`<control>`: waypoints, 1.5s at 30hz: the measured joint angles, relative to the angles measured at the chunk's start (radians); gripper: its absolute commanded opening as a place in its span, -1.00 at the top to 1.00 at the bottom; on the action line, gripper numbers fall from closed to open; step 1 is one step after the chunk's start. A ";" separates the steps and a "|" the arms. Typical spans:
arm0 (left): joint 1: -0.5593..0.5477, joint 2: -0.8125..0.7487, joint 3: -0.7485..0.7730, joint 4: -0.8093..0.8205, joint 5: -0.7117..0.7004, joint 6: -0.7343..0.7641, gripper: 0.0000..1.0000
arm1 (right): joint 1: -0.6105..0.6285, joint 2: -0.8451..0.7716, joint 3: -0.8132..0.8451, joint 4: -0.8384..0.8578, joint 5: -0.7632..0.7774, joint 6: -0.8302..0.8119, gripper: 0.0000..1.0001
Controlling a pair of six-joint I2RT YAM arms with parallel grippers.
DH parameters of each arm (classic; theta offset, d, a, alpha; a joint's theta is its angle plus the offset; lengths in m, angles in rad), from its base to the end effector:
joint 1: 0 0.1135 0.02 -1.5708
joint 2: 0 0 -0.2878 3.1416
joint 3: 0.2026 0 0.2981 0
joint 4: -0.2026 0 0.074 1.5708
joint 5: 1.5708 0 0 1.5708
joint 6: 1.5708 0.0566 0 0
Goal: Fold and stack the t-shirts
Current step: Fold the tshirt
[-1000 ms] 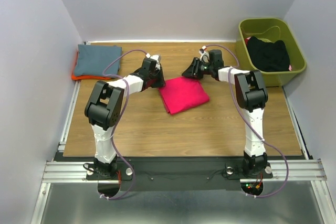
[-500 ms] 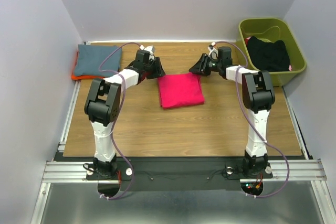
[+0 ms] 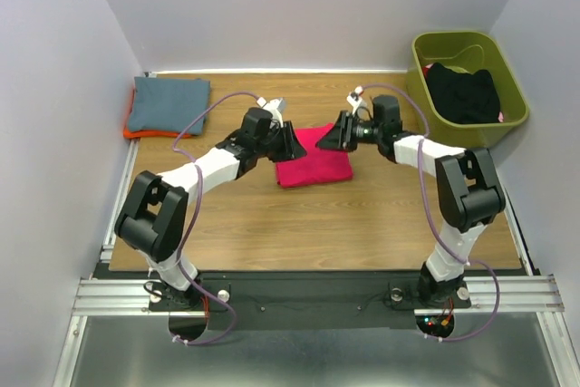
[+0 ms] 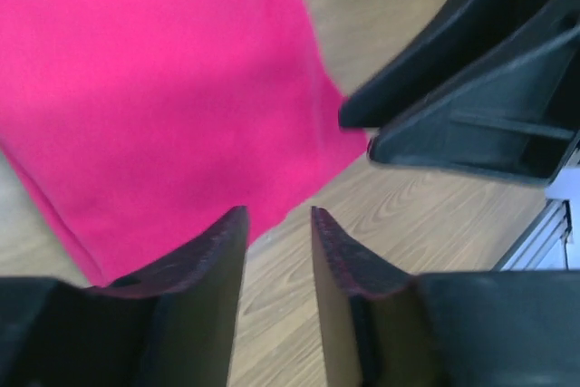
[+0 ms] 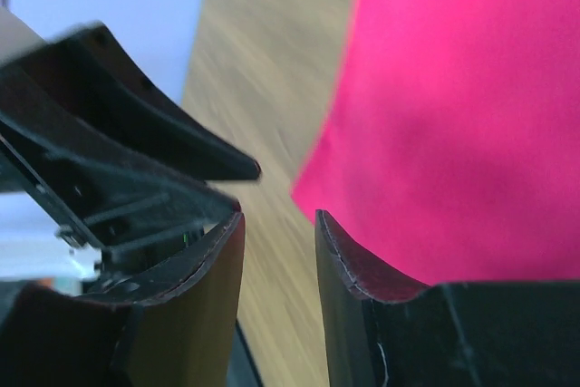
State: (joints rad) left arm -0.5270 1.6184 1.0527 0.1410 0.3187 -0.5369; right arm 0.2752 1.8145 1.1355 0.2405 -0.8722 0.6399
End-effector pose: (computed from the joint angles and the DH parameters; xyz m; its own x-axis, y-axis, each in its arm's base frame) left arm 0.3617 -0.2310 0.2425 -0.6765 -0.1683 -0.7169 0.4403 0.6879 -0.5770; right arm 0.4254 0.1652 0.2092 -0.8305 0.1645 -0.5321 -0.4314 0.4143 0.8014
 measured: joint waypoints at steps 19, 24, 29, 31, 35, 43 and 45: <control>0.075 0.140 -0.148 0.028 0.065 -0.068 0.31 | -0.144 0.108 -0.311 0.078 -0.098 0.052 0.30; 0.068 0.049 -0.149 -0.008 0.058 -0.075 0.09 | -0.143 0.029 -0.240 0.026 -0.093 0.049 0.28; 0.035 -0.029 -0.132 -0.009 0.066 -0.078 0.07 | -0.136 0.013 -0.092 0.022 -0.090 0.074 0.28; 0.027 -0.019 -0.119 -0.006 0.076 -0.078 0.07 | -0.132 0.029 -0.033 0.032 -0.090 0.089 0.28; 0.022 0.094 -0.108 -0.011 0.102 -0.077 0.15 | -0.115 0.194 0.097 0.120 -0.076 0.143 0.29; 0.026 0.164 -0.127 -0.011 0.095 -0.098 0.21 | -0.120 0.454 0.159 0.145 -0.051 0.150 0.28; 0.026 0.158 -0.133 -0.010 0.093 -0.103 0.21 | -0.125 0.442 0.159 0.148 -0.039 0.135 0.28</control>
State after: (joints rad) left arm -0.5007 1.7763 0.9195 0.1307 0.4114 -0.6403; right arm 0.1501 2.2562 1.2949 0.3889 -0.9115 0.7746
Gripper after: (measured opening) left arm 0.396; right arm 0.355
